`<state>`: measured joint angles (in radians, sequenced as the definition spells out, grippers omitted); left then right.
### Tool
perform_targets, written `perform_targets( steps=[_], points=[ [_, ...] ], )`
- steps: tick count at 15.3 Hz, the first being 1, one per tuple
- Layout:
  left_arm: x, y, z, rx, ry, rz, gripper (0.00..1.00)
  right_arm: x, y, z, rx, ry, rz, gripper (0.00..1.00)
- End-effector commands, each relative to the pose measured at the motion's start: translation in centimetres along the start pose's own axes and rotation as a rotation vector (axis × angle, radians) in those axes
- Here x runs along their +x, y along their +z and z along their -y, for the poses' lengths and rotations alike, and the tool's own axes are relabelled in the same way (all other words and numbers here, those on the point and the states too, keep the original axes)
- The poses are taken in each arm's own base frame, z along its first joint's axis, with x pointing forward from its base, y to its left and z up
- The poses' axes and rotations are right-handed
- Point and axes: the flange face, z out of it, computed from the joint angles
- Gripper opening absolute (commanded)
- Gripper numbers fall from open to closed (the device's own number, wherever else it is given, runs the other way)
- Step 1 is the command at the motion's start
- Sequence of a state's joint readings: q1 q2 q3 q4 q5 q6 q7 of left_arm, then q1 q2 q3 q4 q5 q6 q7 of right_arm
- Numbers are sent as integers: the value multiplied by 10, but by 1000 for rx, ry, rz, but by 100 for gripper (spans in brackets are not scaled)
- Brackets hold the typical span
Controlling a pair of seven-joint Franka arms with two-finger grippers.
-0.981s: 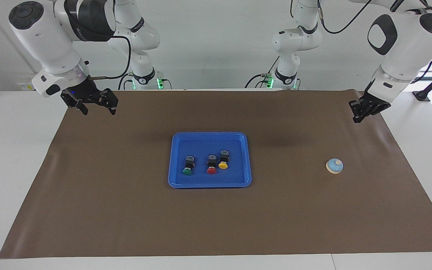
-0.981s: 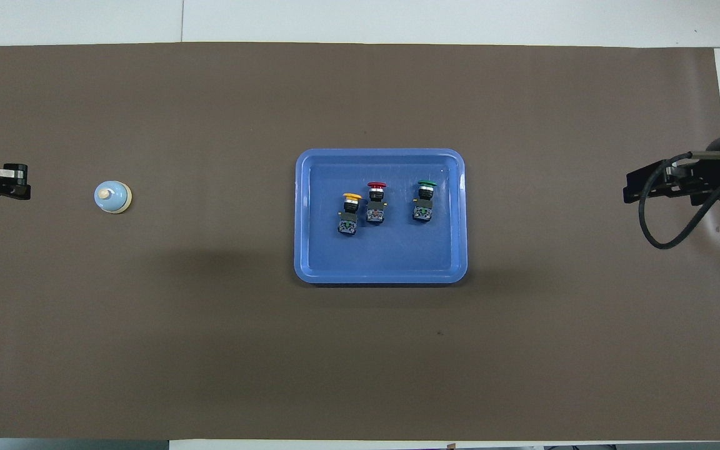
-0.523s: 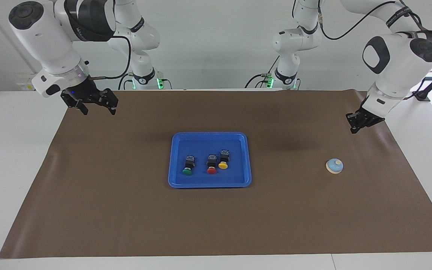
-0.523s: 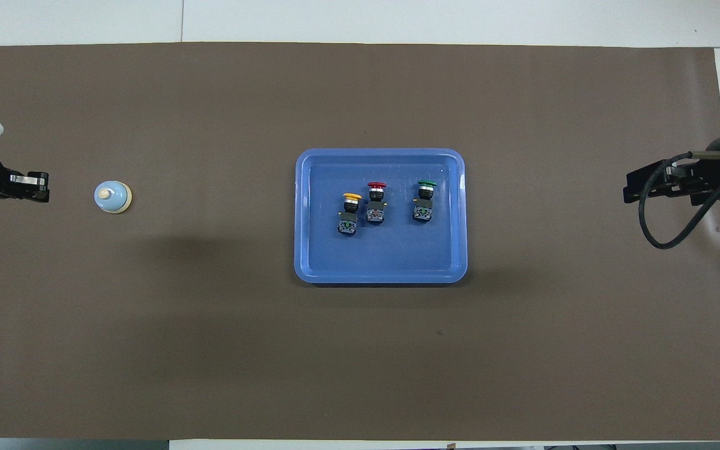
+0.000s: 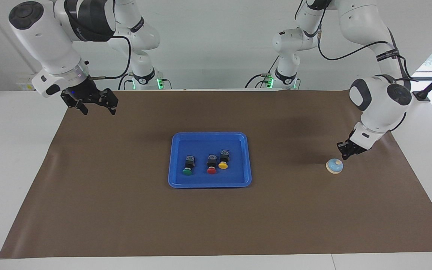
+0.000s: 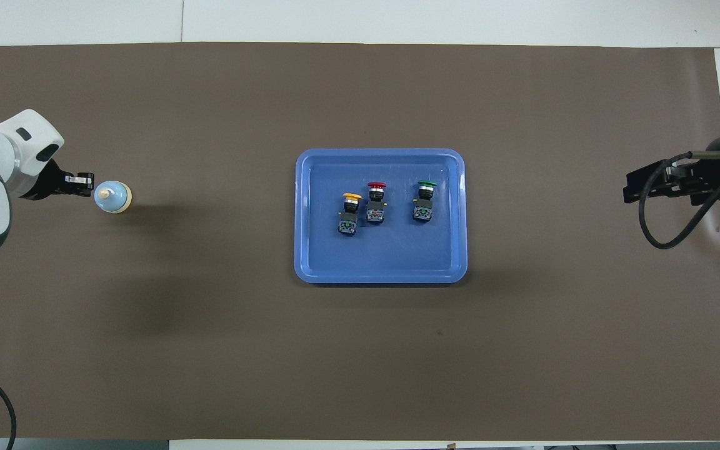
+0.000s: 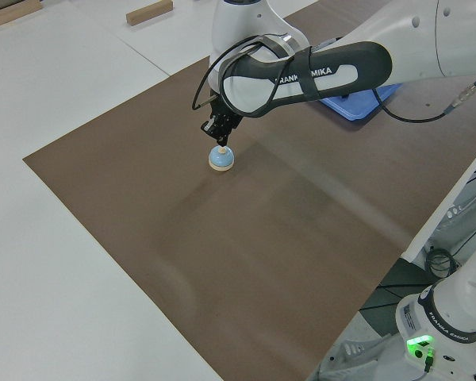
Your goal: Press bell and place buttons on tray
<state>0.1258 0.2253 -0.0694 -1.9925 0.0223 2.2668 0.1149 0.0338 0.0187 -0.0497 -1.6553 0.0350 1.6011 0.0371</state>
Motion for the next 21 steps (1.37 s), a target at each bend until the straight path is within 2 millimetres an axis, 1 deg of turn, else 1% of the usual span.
perform_targets(
  steps=[1,3,4,6,7,8,9,10,11,12,13,15,17,19,20,21],
  points=[
    [-11,18,-3,2,11,-18,0,-7,-2,-3,-4,-16,-16,100],
    [-12,36,-9,-3,21,7,0,-7,-2,-4,-5,-16,-16,100],
    [-13,41,-9,-4,24,16,0,-7,-2,-4,-5,-16,-16,100],
    [-8,30,-5,-4,24,24,0,-7,-2,-3,-4,-16,-16,100],
    [-2,14,-4,-3,23,36,0,-7,-2,-3,-4,-16,-16,100],
    [5,-8,-2,-6,22,70,0,-7,-2,-4,-5,-16,-16,100],
    [17,-52,-2,-11,23,120,0,-7,-2,-3,-4,-16,-16,100],
    [20,-80,-5,-14,28,148,21,-7,-2,-4,-5,-16,-16,100],
    [19,-100,-12,-13,31,159,50,-7,-2,-3,-4,-16,-16,100],
    [15,-116,-19,-10,39,152,94,-7,-2,-3,-4,-16,-16,100],
    [11,-130,-27,-6,46,138,100,-7,-2,-4,-5,-16,-16,100],
    [-6,-162,-32,2,27,131,100,-7,-2,-4,-5,-16,-16,100],
    [-20,-193,-28,7,17,123,100,-7,-2,-4,-5,-16,-16,100],
    [-31,-213,-33,8,22,138,100,-7,-2,-3,-4,-16,-16,100],
    [-34,-226,-35,6,22,132,100,-7,-2,-4,-5,-16,-16,100],
    [-35,-234,-38,2,17,137,100,-7,-2,-4,-5,-16,-16,100]
  ],
)
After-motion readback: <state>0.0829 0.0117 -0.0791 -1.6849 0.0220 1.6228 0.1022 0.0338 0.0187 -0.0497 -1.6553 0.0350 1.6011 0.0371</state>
